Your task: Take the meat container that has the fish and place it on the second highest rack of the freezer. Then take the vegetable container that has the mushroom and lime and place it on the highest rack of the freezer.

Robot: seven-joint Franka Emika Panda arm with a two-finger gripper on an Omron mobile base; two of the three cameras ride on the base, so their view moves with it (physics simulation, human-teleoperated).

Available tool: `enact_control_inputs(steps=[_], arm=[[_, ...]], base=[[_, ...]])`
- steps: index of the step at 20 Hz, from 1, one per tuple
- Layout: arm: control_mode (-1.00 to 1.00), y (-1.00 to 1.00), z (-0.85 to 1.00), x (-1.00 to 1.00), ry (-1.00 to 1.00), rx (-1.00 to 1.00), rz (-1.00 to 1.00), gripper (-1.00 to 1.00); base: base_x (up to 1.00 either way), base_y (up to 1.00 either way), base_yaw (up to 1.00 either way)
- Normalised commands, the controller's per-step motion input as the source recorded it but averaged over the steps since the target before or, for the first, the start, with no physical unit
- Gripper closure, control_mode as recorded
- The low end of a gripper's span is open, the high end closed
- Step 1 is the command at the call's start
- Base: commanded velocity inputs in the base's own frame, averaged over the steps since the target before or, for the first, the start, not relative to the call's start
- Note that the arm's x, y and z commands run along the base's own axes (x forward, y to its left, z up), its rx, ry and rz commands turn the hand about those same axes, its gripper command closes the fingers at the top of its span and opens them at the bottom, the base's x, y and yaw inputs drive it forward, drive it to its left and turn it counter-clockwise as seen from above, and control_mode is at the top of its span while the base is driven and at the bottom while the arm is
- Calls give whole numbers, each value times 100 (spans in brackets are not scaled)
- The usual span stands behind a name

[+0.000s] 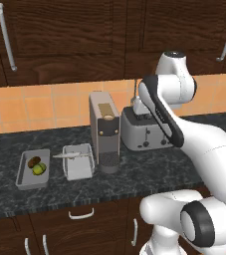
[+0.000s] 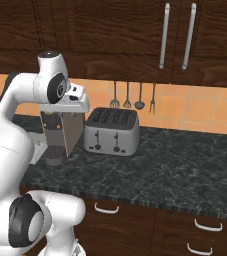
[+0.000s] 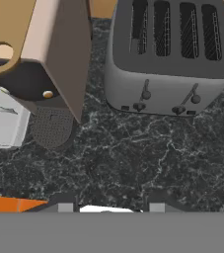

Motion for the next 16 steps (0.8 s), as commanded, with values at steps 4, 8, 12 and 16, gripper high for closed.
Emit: enact_control_inputs(steps=[4, 8, 12, 16], arm=[[-100, 0, 0, 0, 7, 0, 0, -100], [-100, 1, -9, 0, 9, 0, 0, -100], [-100, 33, -23, -1, 1, 0, 0, -100], [-100, 56, -32, 0, 0, 0, 0, -100]], base=[[0, 0, 0], [0, 0, 0], [0, 0, 0], [0, 0, 0]])
